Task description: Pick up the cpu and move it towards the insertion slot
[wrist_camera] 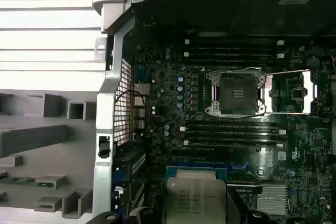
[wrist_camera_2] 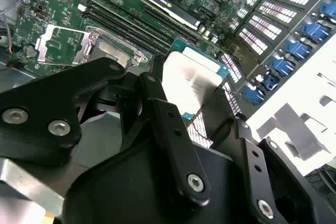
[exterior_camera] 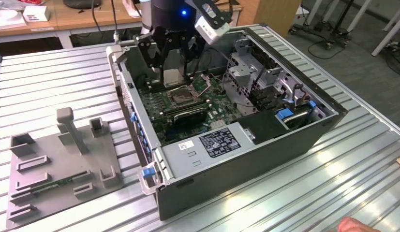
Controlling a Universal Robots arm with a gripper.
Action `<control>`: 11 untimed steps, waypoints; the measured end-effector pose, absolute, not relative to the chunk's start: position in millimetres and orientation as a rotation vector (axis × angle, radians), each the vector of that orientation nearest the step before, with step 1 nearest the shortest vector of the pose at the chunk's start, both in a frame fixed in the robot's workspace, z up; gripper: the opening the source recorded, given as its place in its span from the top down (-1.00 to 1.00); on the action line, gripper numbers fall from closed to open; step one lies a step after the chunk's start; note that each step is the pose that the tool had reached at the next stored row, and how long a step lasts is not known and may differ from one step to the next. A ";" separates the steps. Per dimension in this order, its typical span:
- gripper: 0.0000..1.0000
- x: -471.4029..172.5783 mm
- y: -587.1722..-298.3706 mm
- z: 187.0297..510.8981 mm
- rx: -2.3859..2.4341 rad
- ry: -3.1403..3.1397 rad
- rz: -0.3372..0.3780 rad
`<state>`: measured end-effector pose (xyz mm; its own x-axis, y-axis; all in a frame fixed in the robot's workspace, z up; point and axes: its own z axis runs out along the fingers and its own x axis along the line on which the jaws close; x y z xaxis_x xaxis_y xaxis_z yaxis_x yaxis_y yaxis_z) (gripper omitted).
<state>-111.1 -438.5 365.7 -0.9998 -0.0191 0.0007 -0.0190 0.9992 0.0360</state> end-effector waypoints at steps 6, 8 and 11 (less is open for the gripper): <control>-0.08 -94.9 -438.5 365.7 0.030 -3.140 -0.057; -0.08 -93.7 -438.5 365.7 0.030 -3.140 -0.057; -0.08 -91.8 -438.5 365.7 0.030 -3.140 -0.057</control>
<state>-91.8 -438.5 365.7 -0.9998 -0.0191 0.0007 -0.0190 0.9992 0.0360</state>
